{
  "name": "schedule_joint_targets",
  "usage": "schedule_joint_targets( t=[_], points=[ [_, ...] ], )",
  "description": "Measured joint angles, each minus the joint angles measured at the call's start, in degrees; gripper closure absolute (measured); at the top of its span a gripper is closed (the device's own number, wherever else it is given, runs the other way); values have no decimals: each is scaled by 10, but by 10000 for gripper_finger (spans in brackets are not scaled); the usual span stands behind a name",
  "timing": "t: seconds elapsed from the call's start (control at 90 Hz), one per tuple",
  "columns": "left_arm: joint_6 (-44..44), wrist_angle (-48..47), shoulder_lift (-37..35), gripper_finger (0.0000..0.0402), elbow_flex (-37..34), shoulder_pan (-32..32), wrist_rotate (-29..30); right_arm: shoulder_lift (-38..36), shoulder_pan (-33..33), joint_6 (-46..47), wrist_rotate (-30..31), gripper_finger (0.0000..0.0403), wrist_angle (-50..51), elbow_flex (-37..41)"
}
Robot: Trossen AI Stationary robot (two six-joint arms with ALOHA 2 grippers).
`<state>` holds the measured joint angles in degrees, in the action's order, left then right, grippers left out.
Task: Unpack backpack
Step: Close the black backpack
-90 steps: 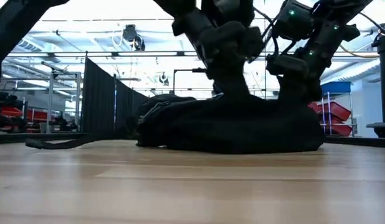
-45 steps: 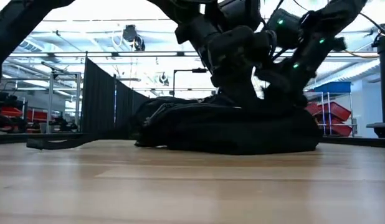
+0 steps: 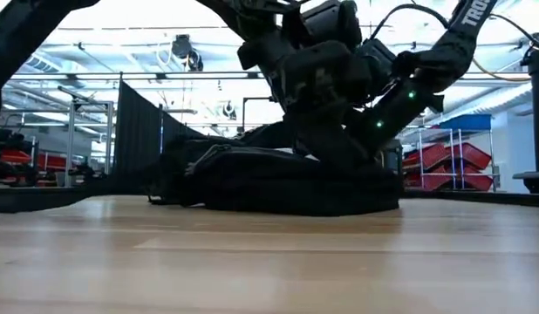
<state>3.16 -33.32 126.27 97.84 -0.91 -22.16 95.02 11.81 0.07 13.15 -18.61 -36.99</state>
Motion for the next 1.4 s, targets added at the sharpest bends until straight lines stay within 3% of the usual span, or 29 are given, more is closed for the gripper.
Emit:
schedule_joint_targets(
  t=[0.089,0.178,0.3,0.467,0.611,0.778,1.078,1.189,1.4],
  points=[
    [0,-1,0,402,0,-2,-2,-5,22,-83,-4,239,-31,0],
    [-2,6,2,402,0,-6,-3,-5,52,-107,-15,239,-73,0],
    [-9,27,2,402,0,-11,-5,26,89,-98,-106,239,-141,0],
    [-9,38,2,402,0,-11,-5,94,94,-113,-169,239,-175,-31],
    [-25,8,-2,402,8,-11,10,75,91,-117,-184,239,-92,-56],
    [-84,-87,-48,402,34,-12,114,-44,108,-138,-141,239,66,-78],
    [-147,-158,-146,402,64,-4,279,-223,137,-158,-143,239,256,-88],
    [-165,-183,-159,402,64,10,331,-238,138,-161,-142,239,313,-87],
    [-198,-211,-165,402,51,66,324,-199,145,-188,-142,239,332,-85]
  ],
)
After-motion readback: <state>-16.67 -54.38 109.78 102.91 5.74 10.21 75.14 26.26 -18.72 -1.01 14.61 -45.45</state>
